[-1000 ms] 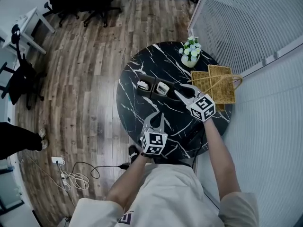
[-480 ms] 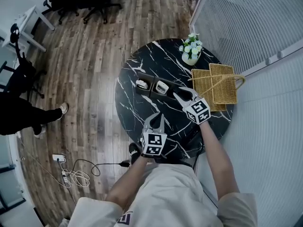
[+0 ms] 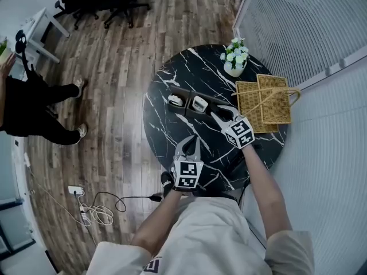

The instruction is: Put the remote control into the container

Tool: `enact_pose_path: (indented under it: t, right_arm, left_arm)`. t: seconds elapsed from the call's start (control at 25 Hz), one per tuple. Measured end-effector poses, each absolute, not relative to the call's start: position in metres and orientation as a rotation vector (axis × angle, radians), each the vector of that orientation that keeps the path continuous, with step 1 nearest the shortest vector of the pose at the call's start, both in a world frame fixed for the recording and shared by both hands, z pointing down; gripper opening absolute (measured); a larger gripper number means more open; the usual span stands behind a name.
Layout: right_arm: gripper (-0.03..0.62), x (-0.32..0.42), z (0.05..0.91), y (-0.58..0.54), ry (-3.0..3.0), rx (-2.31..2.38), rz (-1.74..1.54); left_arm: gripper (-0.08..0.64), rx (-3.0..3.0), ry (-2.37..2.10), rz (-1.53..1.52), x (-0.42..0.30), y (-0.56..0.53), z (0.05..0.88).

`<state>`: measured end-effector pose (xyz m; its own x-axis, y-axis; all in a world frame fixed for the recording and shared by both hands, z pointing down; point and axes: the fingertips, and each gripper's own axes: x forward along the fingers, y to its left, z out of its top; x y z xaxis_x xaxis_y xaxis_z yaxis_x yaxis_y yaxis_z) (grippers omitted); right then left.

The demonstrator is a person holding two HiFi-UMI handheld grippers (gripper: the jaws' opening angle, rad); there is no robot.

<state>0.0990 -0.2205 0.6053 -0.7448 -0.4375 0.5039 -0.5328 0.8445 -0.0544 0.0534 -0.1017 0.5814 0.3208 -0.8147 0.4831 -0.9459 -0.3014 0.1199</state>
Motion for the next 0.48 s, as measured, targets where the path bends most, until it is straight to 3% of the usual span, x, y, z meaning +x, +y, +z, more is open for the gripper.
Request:
enact_pose_path:
  t: [0.32, 0.48]
  right_arm:
    - [0.098, 0.108, 0.606, -0.222, -2.519, 0.776, 0.307]
    - [0.140, 0.113, 0.602, -0.219, -2.489, 0.796, 0.270]
  left_arm:
    - [0.003, 2.210, -1.566, 0.470, 0.052, -0.102, 0.581]
    - [0.003, 2.179, -1.583, 0.456, 0.045, -0.104, 0.575]
